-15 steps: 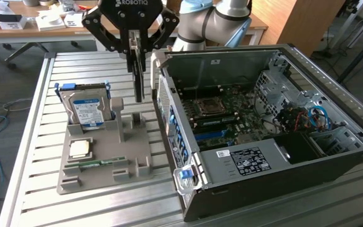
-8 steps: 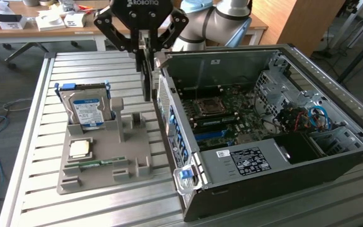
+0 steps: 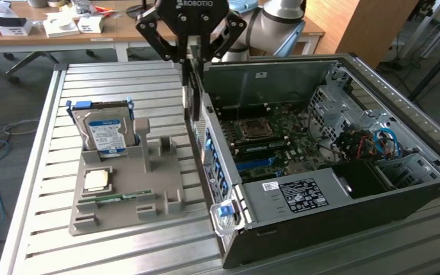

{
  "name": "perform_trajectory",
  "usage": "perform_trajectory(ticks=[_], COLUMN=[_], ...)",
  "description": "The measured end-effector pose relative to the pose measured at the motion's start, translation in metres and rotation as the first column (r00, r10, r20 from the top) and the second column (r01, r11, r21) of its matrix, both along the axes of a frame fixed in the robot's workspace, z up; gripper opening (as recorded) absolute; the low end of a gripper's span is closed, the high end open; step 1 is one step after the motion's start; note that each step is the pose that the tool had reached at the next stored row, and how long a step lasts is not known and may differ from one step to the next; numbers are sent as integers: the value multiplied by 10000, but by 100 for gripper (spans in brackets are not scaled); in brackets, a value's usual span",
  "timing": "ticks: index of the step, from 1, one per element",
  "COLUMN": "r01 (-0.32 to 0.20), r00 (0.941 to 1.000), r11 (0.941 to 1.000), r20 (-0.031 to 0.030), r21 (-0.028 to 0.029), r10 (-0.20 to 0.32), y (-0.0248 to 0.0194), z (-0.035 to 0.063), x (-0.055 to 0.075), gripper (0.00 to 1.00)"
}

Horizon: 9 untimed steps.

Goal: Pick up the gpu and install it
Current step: 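Pick up the gpu and move the gpu toward the slot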

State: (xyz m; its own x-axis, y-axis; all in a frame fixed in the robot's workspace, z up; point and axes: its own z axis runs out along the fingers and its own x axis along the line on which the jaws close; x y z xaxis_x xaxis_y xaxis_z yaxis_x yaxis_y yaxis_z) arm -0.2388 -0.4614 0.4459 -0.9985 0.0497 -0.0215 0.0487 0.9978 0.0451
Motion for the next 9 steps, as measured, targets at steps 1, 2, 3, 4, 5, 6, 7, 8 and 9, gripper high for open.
perform_trajectory(ticks=[1, 2, 3, 4, 5, 6, 7, 8, 9], r01=[1, 2, 2, 2, 0, 0, 2, 3, 1], r00=[10000, 10000, 10000, 10000, 10000, 10000, 10000, 10000, 10000], r11=[10000, 10000, 10000, 10000, 10000, 10000, 10000, 10000, 10000], r20=[0, -1, -1, -2, -3, -4, -4, -4, -7], r21=[0, 0, -1, 0, 0, 0, 0, 1, -1], r10=[-1, -2, -2, -2, 0, 0, -2, -3, -1], y=[0, 0, 0, 0, 0, 0, 0, 0, 0], z=[0, 0, 0, 0, 0, 0, 0, -1, 0], x=[37, 74, 113, 155, 197, 240, 284, 331, 377], gripper=[26, 26, 26, 26, 26, 26, 26, 26, 26])
